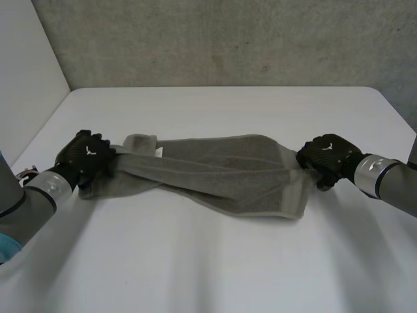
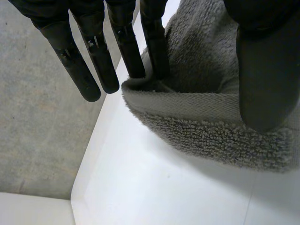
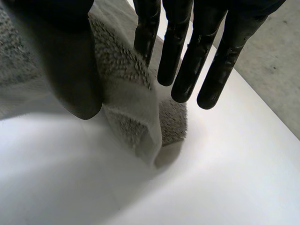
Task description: Fold the towel.
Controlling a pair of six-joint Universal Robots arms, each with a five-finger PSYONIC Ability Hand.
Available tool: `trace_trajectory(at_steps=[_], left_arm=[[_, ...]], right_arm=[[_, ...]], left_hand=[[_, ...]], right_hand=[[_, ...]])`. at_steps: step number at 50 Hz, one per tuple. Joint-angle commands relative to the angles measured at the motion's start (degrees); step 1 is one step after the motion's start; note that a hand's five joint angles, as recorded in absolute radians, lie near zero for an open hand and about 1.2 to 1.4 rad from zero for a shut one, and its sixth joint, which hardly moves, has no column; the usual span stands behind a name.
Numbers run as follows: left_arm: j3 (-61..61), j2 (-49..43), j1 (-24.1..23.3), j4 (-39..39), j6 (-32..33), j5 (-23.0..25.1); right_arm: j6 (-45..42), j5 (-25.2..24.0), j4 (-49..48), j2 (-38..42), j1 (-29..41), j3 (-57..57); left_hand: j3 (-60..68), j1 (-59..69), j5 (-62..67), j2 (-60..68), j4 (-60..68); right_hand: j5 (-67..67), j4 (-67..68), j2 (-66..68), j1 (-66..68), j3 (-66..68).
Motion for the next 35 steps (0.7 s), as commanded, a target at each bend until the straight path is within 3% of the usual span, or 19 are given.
trace_trajectory(at_steps=[1, 5, 7, 13, 18, 19, 20, 21, 22, 23, 28, 33, 35], left_arm=[[1.2, -1.8, 0.9, -0.5, 0.0, -0.1], [1.1, -1.9, 0.9, -0.6, 0.0, -0.1], [0.7, -1.7, 0.9, -0.7, -0.3, -0.1], [0.2, -1.0, 0.9, -0.8, -1.2, 0.0], [0.0, -0.8, 0.9, -0.9, -2.5, 0.5], [0.0, -0.8, 0.9, -0.9, -2.5, 0.5], [-0.1, -0.8, 0.9, -0.9, -2.5, 0.6], [-0.1, -0.8, 0.9, -0.9, -2.5, 0.6], [-0.1, -0.8, 0.9, -0.9, -2.5, 0.7], [-0.1, -0.8, 0.9, -0.9, -2.5, 0.7], [-0.1, -0.8, 1.4, -0.9, -2.6, 0.7], [0.5, -0.8, 1.9, -0.9, -3.3, 0.5], [1.3, -0.5, 2.3, -2.1, -7.5, 0.4]], right_arm=[[1.6, 7.5, -3.2, 0.5, -0.1, -0.7], [3.3, 9.9, -4.8, 0.7, -0.1, -0.7], [6.8, 11.7, -6.6, 0.7, -0.3, -0.8], [11.2, 13.5, -8.7, 0.7, -0.4, -0.7], [11.7, 12.7, -8.4, 0.7, -0.3, -0.7], [11.7, 12.7, -8.4, 0.7, -0.3, -0.7], [11.8, 12.7, -8.3, 0.4, -0.3, -0.7], [11.8, 12.5, -8.3, -0.1, -0.2, -0.7], [11.8, 12.5, -8.3, -0.1, -0.2, -0.7], [11.7, 12.5, -8.2, -0.7, -0.1, -0.6], [11.5, 12.3, -7.6, -4.3, -0.2, -0.5], [9.9, 10.3, -2.5, -7.6, -0.4, -0.9], [7.7, 8.8, 3.1, -9.3, -0.4, -1.4]], left_hand=[[-1.1, -1.2, -1.0, -0.9, -1.2], [-1.1, -1.2, -1.0, -0.9, -1.2], [-0.8, -0.9, -0.6, -0.6, -0.9], [1.4, 1.3, 1.6, 1.6, 1.3], [25.1, 24.9, 25.2, 25.2, 24.9], [25.1, 25.0, 25.3, 25.3, 25.0], [29.8, 29.7, 30.0, 30.0, 29.7], [35.3, 35.2, 35.5, 35.5, 35.2], [35.4, 35.3, 35.5, 35.6, 35.3], [40.4, 40.2, 40.5, 40.5, 40.2], [40.4, 40.3, 40.6, 40.6, 40.3], [40.4, 40.3, 40.6, 40.6, 40.3], [40.4, 40.3, 40.6, 40.6, 40.3]], right_hand=[[3.2, 2.2, 1.6, 2.4, 2.1], [12.6, 11.7, 11.1, 11.8, 11.5], [36.7, 35.7, 35.1, 35.9, 35.6], [38.1, 37.2, 36.6, 37.3, 37.0], [38.1, 37.2, 36.6, 37.3, 37.0], [38.1, 37.2, 36.6, 37.3, 37.0], [26.7, 25.7, 25.1, 25.9, 25.6], [-1.6, -2.5, -3.1, -2.4, -2.7], [-1.9, -2.8, -3.4, -2.7, -3.0], [-15.2, -16.1, -16.7, -16.0, -16.3], [-28.1, -29.0, -29.6, -28.9, -29.2], [-28.3, -29.2, -29.8, -29.1, -29.4], [-27.6, -28.5, -29.2, -28.4, -28.7]])
